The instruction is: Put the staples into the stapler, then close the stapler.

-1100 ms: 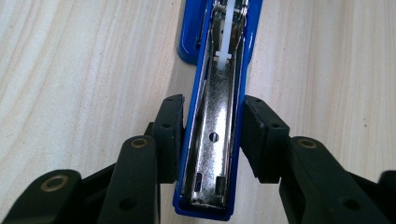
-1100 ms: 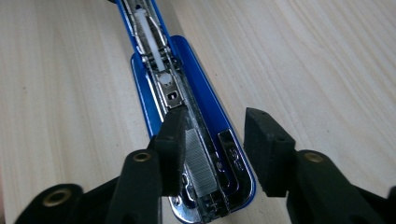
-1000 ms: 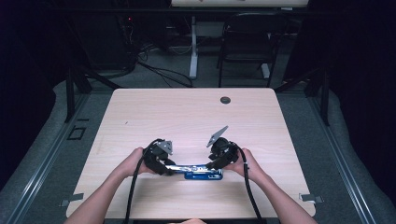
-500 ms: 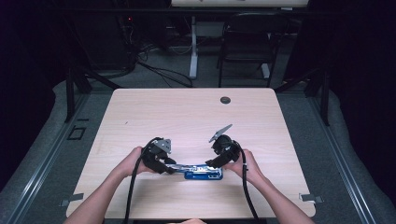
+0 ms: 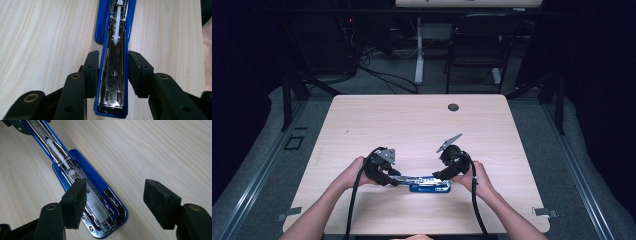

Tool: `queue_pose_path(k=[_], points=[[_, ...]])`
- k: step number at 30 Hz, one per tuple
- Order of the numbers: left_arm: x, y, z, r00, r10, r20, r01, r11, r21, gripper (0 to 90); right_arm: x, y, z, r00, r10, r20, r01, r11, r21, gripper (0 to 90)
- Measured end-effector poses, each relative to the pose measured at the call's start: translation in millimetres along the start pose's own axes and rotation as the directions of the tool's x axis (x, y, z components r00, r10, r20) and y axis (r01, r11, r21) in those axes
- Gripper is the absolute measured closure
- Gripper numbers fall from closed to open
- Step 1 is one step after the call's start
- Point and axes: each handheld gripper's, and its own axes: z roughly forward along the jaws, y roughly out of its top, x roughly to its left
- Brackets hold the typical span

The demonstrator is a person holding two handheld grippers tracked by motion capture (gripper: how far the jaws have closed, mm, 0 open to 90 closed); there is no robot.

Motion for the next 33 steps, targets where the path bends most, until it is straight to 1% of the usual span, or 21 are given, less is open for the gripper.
queue_pose_path(k=[1, 2, 4, 5, 7, 8, 9, 14, 16, 17, 19, 21, 22, 23, 24, 27, 28, 29, 31, 33], points=[[-0.5, 0.7, -1.0, 0.9999, 0.005, -0.011, -0.004, 0.9999, 0.015, 62.5, 0.3, -0.2, -0.5, 1.0000, 0.007, 0.001, -0.007, 1.000, -0.003, 33.1], [-0.5, 0.5, -0.4, 1.0000, 0.005, 0.001, -0.005, 1.0000, 0.005, 62.6, 0.7, -0.3, -1.1, 0.9999, 0.012, 0.004, -0.012, 1.000, -0.011, 32.2], [-1.5, 0.9, -0.8, 0.9999, 0.011, -0.003, -0.011, 0.9999, 0.005, 62.8, 0.5, 0.0, -2.3, 0.9999, 0.014, 0.000, -0.014, 1.000, -0.009, 28.1], [-1.8, 1.0, -0.9, 0.9999, 0.012, -0.004, -0.012, 0.9999, 0.005, 62.9, 0.4, 0.2, -2.7, 0.9999, 0.011, -0.002, -0.011, 1.000, -0.010, 27.8], [-1.9, 1.2, -1.3, 0.9999, 0.014, -0.005, -0.014, 0.9999, 0.004, 63.0, 1.3, 0.4, -2.9, 0.9999, 0.013, -0.006, -0.013, 1.000, -0.013, 27.7], [-1.9, 1.2, -1.4, 0.9999, 0.015, -0.005, -0.015, 0.9999, 0.004, 63.0, 1.8, 0.2, -2.7, 0.9999, 0.013, 0.000, -0.013, 1.000, -0.021, 27.7], [-1.9, 1.4, -1.6, 0.9999, 0.016, -0.006, -0.016, 0.9999, 0.006, 63.1, 2.0, 0.6, -3.4, 1.0000, 0.007, 0.004, -0.007, 1.000, -0.014, 27.9], [-1.7, 1.6, -2.1, 0.9999, 0.013, -0.003, -0.013, 0.9999, 0.002, 63.1, 4.2, 1.0, -5.0, 1.0000, -0.004, 0.009, 0.004, 1.000, -0.016, 32.8], [-2.1, 2.2, -2.4, 0.9999, 0.010, -0.003, -0.010, 1.0000, -0.001, 63.1, 5.6, 1.0, -5.1, 1.0000, -0.002, 0.007, 0.002, 1.000, -0.030, 36.9], [-2.3, 2.7, -2.6, 0.9999, 0.012, -0.004, -0.012, 0.9999, -0.001, 63.2, 5.8, 1.3, -5.8, 0.9999, -0.010, 0.008, 0.010, 1.000, -0.026, 37.9], [-2.3, 3.9, -3.6, 0.9999, 0.015, -0.004, -0.015, 0.9999, 0.003, 63.3, 6.8, 1.3, -6.2, 0.9999, -0.014, 0.005, 0.014, 0.999, -0.031, 42.5], [-3.0, 4.8, -4.2, 0.9999, 0.015, -0.007, -0.015, 0.9999, -0.001, 63.3, 8.3, 1.5, -6.7, 0.9999, -0.015, 0.007, 0.015, 0.999, -0.031, 45.1], [-3.5, 5.5, -4.5, 0.9998, 0.015, -0.010, -0.015, 0.9999, 0.004, 63.4, 9.4, 1.4, -6.2, 0.9999, -0.011, 0.004, 0.011, 0.999, -0.046, 47.3], [-3.7, 6.0, -4.8, 0.9998, 0.016, -0.013, -0.016, 0.9998, 0.008, 63.4, 10.0, 2.2, -7.3, 0.9997, -0.022, 0.006, 0.022, 0.999, -0.040, 49.4], [-3.2, 6.0, -4.7, 0.9999, 0.012, -0.009, -0.012, 0.9999, 0.006, 63.3, 11.3, 2.7, -7.0, 0.9997, -0.022, 0.007, 0.023, 0.998, -0.052, 51.9], [-3.2, 6.5, -4.9, 0.9999, 0.011, -0.011, -0.011, 0.9999, 0.006, 63.3, 13.9, 5.0, -8.1, 0.9995, -0.031, 0.006, 0.031, 0.997, -0.068, 62.8], [-3.4, 6.9, -5.0, 0.9999, 0.011, -0.012, -0.010, 0.9999, 0.006, 63.2, 15.0, 5.6, -8.7, 0.9996, -0.027, 0.007, 0.027, 0.997, -0.077, 68.5], [-3.8, 7.3, -5.1, 0.9999, 0.009, -0.014, -0.009, 1.0000, 0.004, 63.2, 15.5, 6.1, -9.1, 0.9997, -0.023, -0.005, 0.022, 0.996, -0.088, 72.1], [-4.0, 8.1, -5.9, 0.9999, 0.009, -0.014, -0.009, 1.0000, 0.002, 63.2, 17.0, 7.6, -9.9, 0.9997, -0.018, -0.016, 0.016, 0.995, -0.098, 78.6], [-4.1, 8.6, -6.2, 0.9999, 0.006, -0.014, -0.006, 1.0000, 0.002, 63.2, 19.0, 8.7, -9.5, 0.9997, -0.015, -0.021, 0.013, 0.994, -0.111, 83.0]])
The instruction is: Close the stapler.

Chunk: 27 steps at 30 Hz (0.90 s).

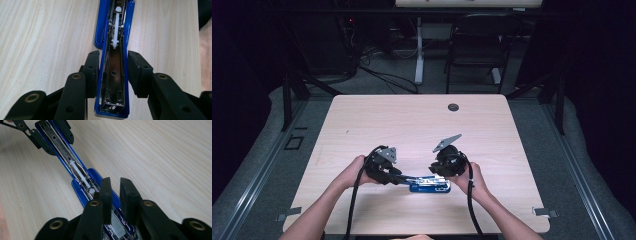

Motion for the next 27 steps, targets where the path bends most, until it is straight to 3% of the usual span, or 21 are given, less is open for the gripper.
queue_pose_path(k=[7, 27], points=[[-0.8, 1.1, -0.3, 0.9998, -0.021, -0.007, 0.021, 0.9998, 0.001, 62.7, 10.2, 3.0, 4.4, 0.9999, 0.005, -0.014, -0.005, 1.000, -0.022, 89.8], [-3.3, 0.9, -1.4, 0.9995, -0.016, -0.026, 0.016, 0.9998, 0.007, 61.9, 31.5, 5.7, 25.1, 0.9978, -0.034, -0.057, 0.033, 0.999, -0.023, 90.0]])
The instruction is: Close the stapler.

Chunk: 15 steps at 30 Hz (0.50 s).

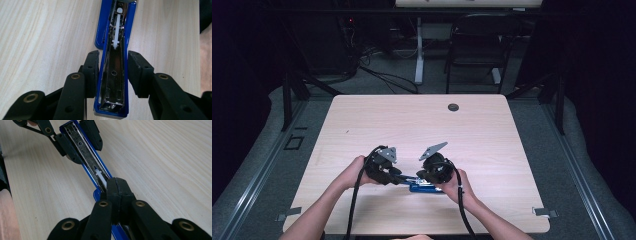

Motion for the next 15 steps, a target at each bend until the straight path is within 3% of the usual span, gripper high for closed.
queue_pose_path(k=[11, 15], points=[[0.0, -5.5, -0.6, 0.9998, -0.021, 0.002, 0.021, 0.9997, 0.014, 56.4, 2.6, -0.3, 2.2, 0.9999, -0.017, -0.004, 0.016, 1.000, -0.010, 90.0], [0.5, -8.6, -1.6, 0.9994, -0.034, -0.009, 0.034, 0.9992, 0.019, 58.3, 1.6, -0.4, 1.4, 0.9999, -0.016, -0.005, 0.016, 1.000, -0.003, 90.0]])
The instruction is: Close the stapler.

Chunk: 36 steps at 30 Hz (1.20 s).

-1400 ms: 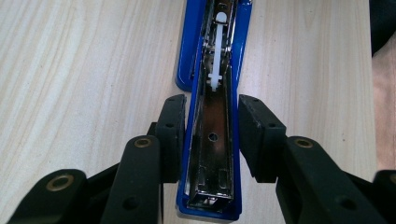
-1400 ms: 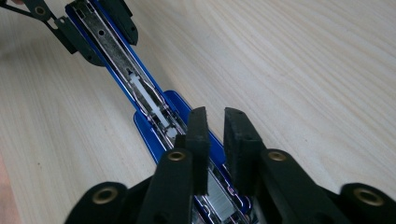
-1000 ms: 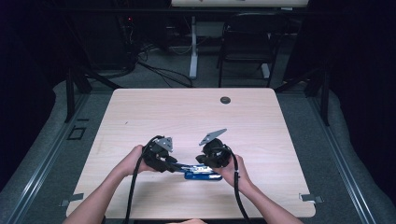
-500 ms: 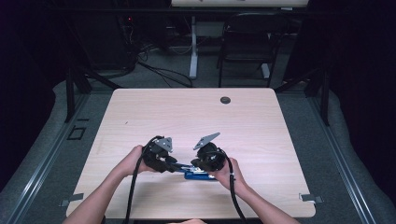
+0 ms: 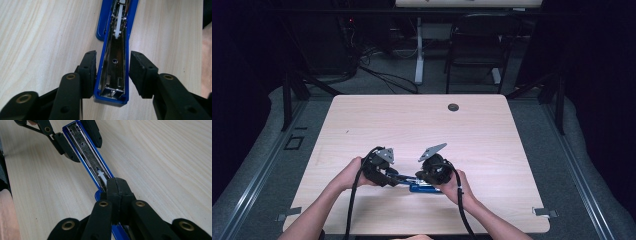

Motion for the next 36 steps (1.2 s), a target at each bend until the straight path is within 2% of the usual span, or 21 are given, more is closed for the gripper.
queue_pose_path(k=[3, 6, 7, 8, 9, 10, 15, 22, 24, 25, 27, 28, 30, 33, 36], points=[[0.6, -0.2, 0.2, 0.9999, 0.006, 0.010, -0.006, 1.0000, 0.003, 59.5, 0.3, 0.0, 0.2, 1.0000, 0.000, 0.000, 0.000, 1.000, 0.002, 90.0], [-0.6, 1.8, -1.7, 0.9995, 0.029, 0.015, -0.029, 0.9996, 0.003, 61.0, -0.2, 0.1, -1.4, 1.0000, 0.000, 0.005, 0.000, 1.000, -0.002, 90.0], [-0.2, 2.4, -3.6, 0.9993, 0.027, 0.024, -0.027, 0.9995, -0.018, 61.6, -0.3, 0.1, -1.9, 1.0000, -0.001, 0.008, 0.001, 1.000, -0.002, 90.0], [-0.2, 2.4, -3.6, 0.9993, 0.027, 0.024, -0.027, 0.9995, -0.018, 62.3, -0.6, -0.1, -2.2, 0.9999, -0.002, 0.010, 0.002, 1.000, -0.007, 90.0], [0.0, 5.6, -8.6, 0.9988, 0.029, 0.041, -0.027, 0.9984, -0.051, 63.1, -0.8, 0.0, -2.7, 0.9999, 0.003, 0.011, -0.003, 1.000, -0.010, 90.0], [-0.7, 7.8, -9.9, 0.9988, 0.034, 0.034, -0.032, 0.9978, -0.059, 63.3, -0.7, 0.0, -2.8, 0.9999, 0.004, 0.012, -0.004, 1.000, -0.011, 90.0], [-2.1, 12.1, -10.9, 0.9985, 0.049, 0.023, -0.047, 0.9972, -0.058, 63.4, 0.0, 0.3, -3.6, 0.9999, 0.002, 0.014, -0.002, 1.000, -0.012, 90.0], [-3.4, 11.1, -11.3, 0.9993, 0.037, 0.011, -0.036, 0.9985, -0.040, 61.6, 2.7, 1.8, -0.5, 0.9998, -0.016, 0.012, 0.016, 1.000, -0.014, 90.0], [-4.5, 10.6, -11.2, 0.9991, 0.042, 0.002, -0.041, 0.9990, -0.017, 60.6, 4.0, 3.0, 2.2, 0.9997, -0.021, 0.010, 0.022, 1.000, -0.012, 90.0], [-4.7, 10.0, -10.6, 0.9989, 0.042, 0.018, -0.042, 0.9990, -0.012, 60.0, 5.1, 3.6, 4.6, 0.9996, -0.028, 0.011, 0.028, 1.000, -0.007, 90.0], [-6.8, 9.4, -9.0, 0.9990, 0.043, 0.009, -0.043, 0.9991, -0.006, 60.8, 5.4, 3.2, 5.6, 0.9997, -0.022, 0.006, 0.022, 1.000, -0.014, 90.0], [-8.0, 9.7, -8.6, 0.9987, 0.050, -0.004, -0.050, 0.9986, -0.015, 65.2, 2.6, 2.8, 2.9, 0.9994, -0.020, 0.027, 0.020, 1.000, -0.013, 89.4], [-8.3, 13.4, -8.4, 0.9987, 0.050, -0.006, -0.050, 0.9980, -0.038, 65.4, 0.0, 2.4, 1.7, 0.9996, -0.016, 0.022, 0.017, 1.000, -0.014, 89.5], [-9.4, 21.0, -5.8, 0.9984, 0.045, -0.033, -0.047, 0.9965, -0.070, 62.0, -5.0, 1.4, 0.0, 0.9999, 0.000, 0.017, 0.000, 1.000, -0.020, 89.6], [-11.1, 26.9, 1.4, 0.9985, 0.042, -0.034, -0.045, 0.9943, -0.096, 61.2, -4.8, 1.0, -1.9, 0.9998, 0.003, 0.017, -0.003, 1.000, -0.022, 89.6]])
